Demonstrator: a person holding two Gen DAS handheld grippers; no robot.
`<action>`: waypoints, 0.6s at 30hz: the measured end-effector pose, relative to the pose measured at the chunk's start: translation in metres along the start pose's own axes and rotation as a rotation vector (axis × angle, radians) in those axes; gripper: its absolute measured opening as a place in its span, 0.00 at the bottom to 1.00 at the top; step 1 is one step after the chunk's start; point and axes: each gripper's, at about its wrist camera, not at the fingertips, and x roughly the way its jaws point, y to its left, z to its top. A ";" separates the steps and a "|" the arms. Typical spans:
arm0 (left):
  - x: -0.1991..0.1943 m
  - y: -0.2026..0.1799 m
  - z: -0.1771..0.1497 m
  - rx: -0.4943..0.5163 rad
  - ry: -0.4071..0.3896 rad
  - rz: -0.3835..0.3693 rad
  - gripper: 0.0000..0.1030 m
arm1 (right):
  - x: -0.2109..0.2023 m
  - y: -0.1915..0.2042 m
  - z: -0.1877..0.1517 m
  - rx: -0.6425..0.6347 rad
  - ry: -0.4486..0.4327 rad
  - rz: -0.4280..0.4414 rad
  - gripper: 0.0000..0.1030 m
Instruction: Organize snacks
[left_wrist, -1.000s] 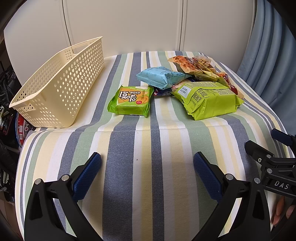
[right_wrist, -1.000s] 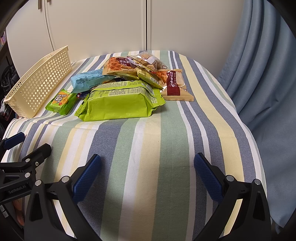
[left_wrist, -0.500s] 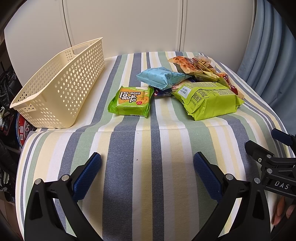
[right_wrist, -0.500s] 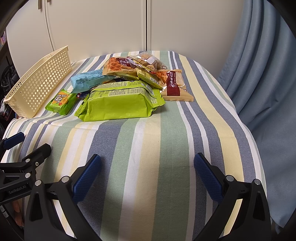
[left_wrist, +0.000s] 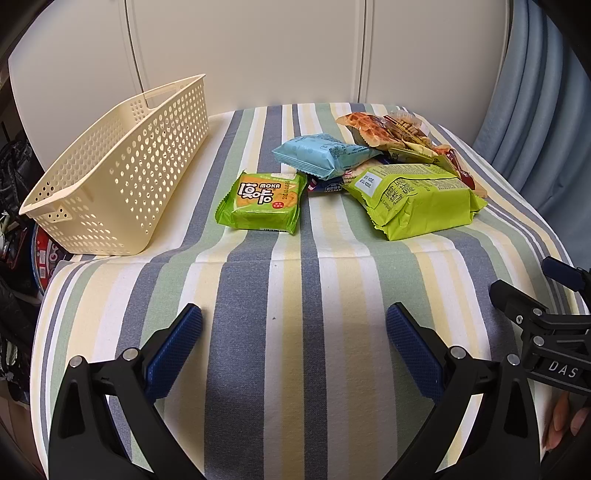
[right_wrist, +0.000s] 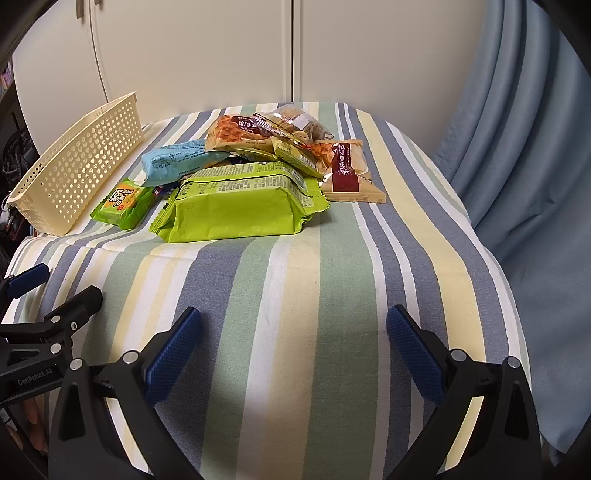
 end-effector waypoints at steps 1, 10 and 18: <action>0.000 0.001 0.000 -0.002 0.001 -0.003 0.98 | 0.000 0.000 0.000 0.001 -0.001 0.001 0.95; -0.002 0.002 0.001 -0.009 -0.005 -0.012 0.98 | -0.006 -0.007 0.001 0.026 -0.022 0.005 0.95; -0.010 0.011 0.017 0.001 -0.054 0.014 0.98 | -0.018 -0.016 0.018 0.060 -0.076 0.020 0.95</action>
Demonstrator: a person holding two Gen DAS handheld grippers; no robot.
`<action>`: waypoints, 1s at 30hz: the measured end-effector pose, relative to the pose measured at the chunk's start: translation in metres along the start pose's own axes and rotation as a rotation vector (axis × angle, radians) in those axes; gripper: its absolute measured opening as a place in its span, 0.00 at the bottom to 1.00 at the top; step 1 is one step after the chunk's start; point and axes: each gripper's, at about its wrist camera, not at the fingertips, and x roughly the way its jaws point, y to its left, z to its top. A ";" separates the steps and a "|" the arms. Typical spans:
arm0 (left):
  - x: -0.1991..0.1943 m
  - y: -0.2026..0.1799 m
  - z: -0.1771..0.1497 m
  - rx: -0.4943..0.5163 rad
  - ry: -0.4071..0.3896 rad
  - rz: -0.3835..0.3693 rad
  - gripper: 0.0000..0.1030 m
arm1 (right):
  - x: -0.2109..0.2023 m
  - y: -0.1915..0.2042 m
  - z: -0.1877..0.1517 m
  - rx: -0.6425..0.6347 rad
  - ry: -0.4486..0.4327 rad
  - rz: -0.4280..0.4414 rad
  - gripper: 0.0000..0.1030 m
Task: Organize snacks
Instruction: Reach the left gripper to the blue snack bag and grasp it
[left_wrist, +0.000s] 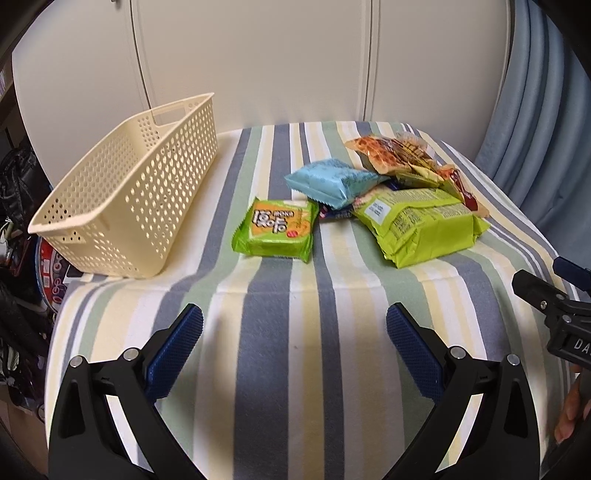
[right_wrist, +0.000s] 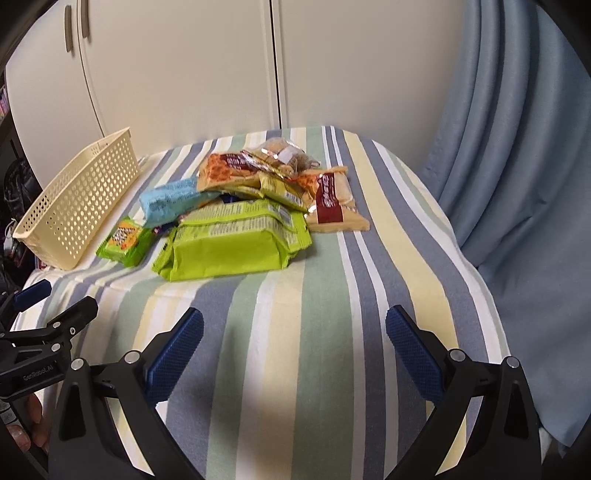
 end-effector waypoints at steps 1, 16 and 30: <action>-0.001 0.002 0.003 -0.002 -0.004 -0.002 0.98 | 0.000 0.001 0.003 -0.004 -0.005 0.003 0.95; 0.034 0.018 0.068 0.028 0.009 -0.143 0.98 | 0.021 0.037 0.031 -0.124 0.015 0.067 0.95; 0.124 -0.012 0.124 0.168 0.144 -0.249 0.98 | 0.036 0.026 0.026 -0.111 0.044 0.091 0.95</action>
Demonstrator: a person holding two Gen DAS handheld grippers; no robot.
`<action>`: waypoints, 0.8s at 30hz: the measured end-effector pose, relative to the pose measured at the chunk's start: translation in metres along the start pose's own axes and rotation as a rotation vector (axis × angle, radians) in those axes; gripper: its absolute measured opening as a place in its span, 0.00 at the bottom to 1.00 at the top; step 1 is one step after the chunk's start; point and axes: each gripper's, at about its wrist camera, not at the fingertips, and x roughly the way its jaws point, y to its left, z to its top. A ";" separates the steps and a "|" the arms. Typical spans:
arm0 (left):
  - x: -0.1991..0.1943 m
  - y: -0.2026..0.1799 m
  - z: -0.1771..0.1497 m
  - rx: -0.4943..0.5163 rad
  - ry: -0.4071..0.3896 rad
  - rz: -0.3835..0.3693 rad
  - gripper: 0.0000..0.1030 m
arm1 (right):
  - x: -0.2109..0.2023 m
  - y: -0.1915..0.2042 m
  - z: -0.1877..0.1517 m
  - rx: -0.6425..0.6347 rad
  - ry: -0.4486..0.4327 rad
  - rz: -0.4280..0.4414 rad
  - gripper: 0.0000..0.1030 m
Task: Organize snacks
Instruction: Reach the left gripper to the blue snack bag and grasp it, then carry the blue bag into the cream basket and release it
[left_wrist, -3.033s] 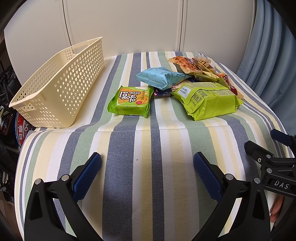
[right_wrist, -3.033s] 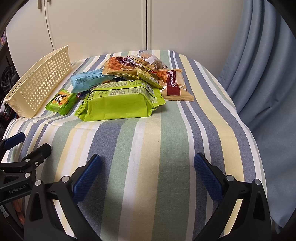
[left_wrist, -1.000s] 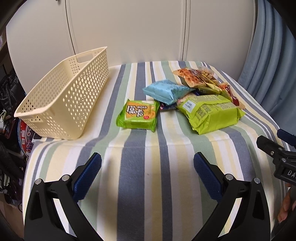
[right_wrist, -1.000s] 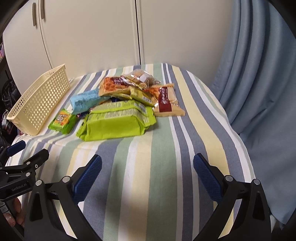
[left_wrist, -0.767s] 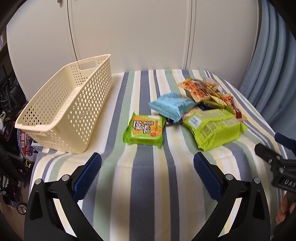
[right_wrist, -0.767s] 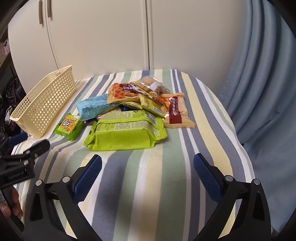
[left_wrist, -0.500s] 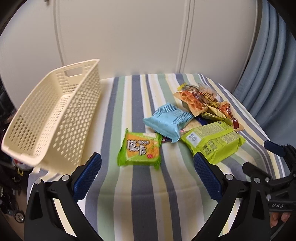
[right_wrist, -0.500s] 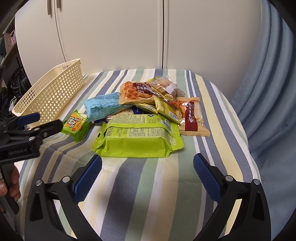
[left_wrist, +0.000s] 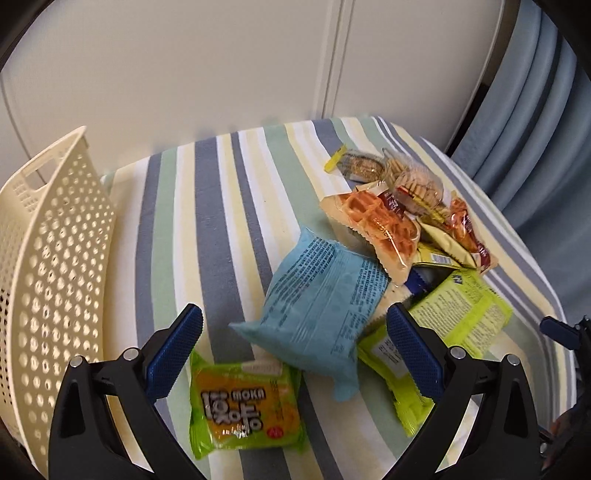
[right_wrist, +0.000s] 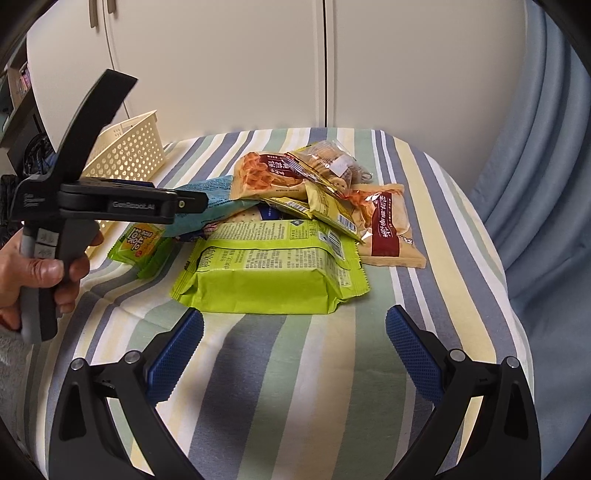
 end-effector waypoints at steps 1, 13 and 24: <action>0.004 -0.002 0.001 0.013 0.007 -0.002 0.98 | 0.001 -0.001 -0.001 0.001 0.002 0.000 0.95; 0.019 -0.007 -0.001 0.025 -0.005 -0.020 0.78 | 0.015 -0.003 0.003 0.009 0.030 0.008 0.95; -0.020 0.006 -0.009 -0.052 -0.115 -0.036 0.72 | 0.022 0.002 0.018 0.027 0.036 0.036 0.95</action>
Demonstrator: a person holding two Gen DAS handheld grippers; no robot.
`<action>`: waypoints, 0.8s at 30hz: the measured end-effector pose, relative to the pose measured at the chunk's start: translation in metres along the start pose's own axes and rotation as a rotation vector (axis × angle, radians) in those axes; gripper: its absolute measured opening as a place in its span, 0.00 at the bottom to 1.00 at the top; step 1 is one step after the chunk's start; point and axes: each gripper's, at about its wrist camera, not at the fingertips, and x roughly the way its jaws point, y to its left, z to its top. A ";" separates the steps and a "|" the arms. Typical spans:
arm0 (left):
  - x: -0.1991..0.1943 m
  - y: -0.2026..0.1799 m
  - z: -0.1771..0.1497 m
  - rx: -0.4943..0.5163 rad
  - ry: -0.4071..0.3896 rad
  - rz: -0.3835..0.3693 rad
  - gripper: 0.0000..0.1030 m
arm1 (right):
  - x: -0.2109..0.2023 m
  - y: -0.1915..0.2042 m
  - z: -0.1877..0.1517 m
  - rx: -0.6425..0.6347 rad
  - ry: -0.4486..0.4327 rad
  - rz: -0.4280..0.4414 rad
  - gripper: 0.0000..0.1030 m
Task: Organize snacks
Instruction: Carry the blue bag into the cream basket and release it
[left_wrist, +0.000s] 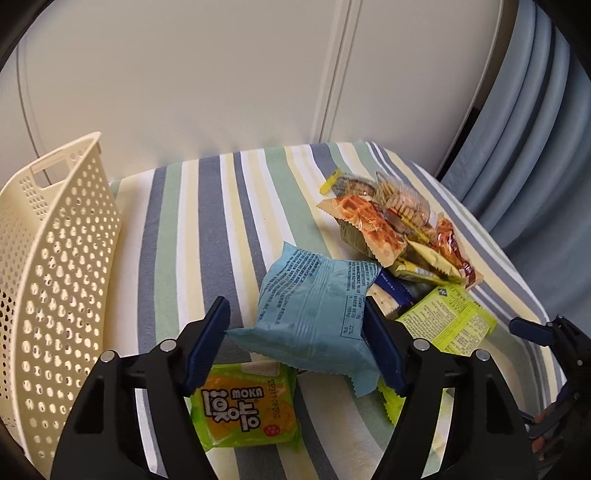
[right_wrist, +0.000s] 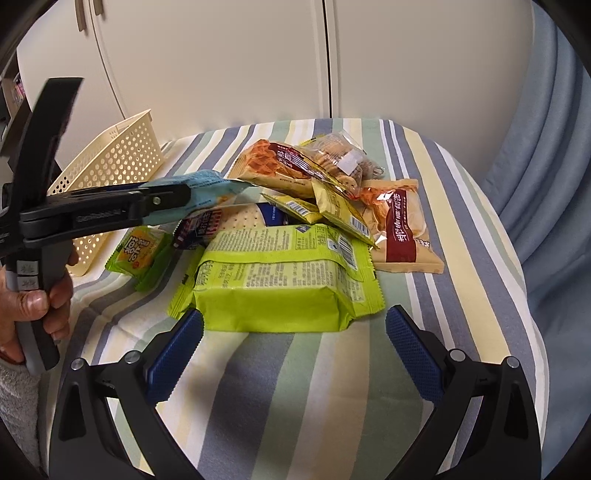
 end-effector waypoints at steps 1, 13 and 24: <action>-0.006 0.002 0.001 -0.005 -0.012 0.002 0.72 | 0.000 0.001 0.001 0.000 -0.003 0.003 0.95; -0.095 0.043 0.010 -0.085 -0.179 0.019 0.72 | -0.001 0.063 0.017 -0.072 -0.027 0.134 0.95; -0.154 0.117 -0.003 -0.215 -0.302 0.161 0.72 | 0.044 0.144 0.038 -0.164 0.047 0.210 0.95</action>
